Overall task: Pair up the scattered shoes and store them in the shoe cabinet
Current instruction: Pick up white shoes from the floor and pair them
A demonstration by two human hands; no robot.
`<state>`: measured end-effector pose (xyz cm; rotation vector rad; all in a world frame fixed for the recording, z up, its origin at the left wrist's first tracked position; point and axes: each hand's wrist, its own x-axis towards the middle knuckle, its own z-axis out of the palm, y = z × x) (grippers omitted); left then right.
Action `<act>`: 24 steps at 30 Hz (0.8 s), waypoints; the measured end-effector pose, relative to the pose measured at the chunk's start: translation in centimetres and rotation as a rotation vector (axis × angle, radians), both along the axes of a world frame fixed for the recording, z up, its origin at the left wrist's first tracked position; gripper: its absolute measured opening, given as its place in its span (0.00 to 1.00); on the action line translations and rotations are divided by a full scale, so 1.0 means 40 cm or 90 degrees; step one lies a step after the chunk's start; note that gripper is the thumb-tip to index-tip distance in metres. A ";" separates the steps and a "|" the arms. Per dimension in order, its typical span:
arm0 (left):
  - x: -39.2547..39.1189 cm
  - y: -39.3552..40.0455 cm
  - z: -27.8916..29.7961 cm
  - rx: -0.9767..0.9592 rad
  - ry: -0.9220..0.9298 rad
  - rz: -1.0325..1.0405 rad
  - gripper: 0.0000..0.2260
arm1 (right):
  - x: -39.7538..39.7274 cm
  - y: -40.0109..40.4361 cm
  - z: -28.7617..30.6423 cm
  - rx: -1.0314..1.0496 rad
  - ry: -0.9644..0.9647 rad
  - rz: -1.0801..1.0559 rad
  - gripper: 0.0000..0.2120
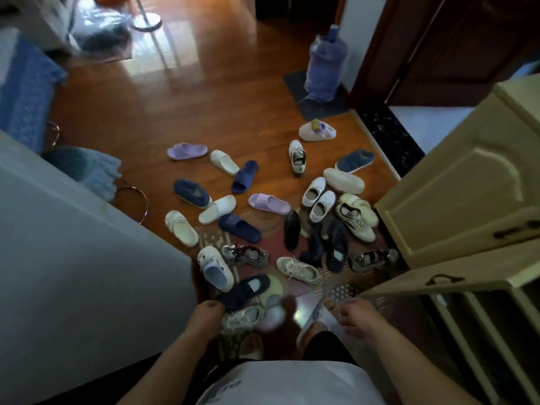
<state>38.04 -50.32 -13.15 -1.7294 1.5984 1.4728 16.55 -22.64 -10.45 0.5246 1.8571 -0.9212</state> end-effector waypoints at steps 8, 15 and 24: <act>-0.177 -0.012 -0.035 -0.015 -0.023 0.055 0.08 | -0.294 0.001 -0.058 0.063 -0.001 0.102 0.09; -0.407 0.048 0.017 -0.094 -0.001 0.109 0.07 | -0.584 -0.023 -0.016 0.094 -0.005 0.209 0.08; -0.471 0.095 0.027 -0.048 -0.003 0.130 0.08 | -0.667 -0.034 -0.025 0.088 -0.005 0.197 0.07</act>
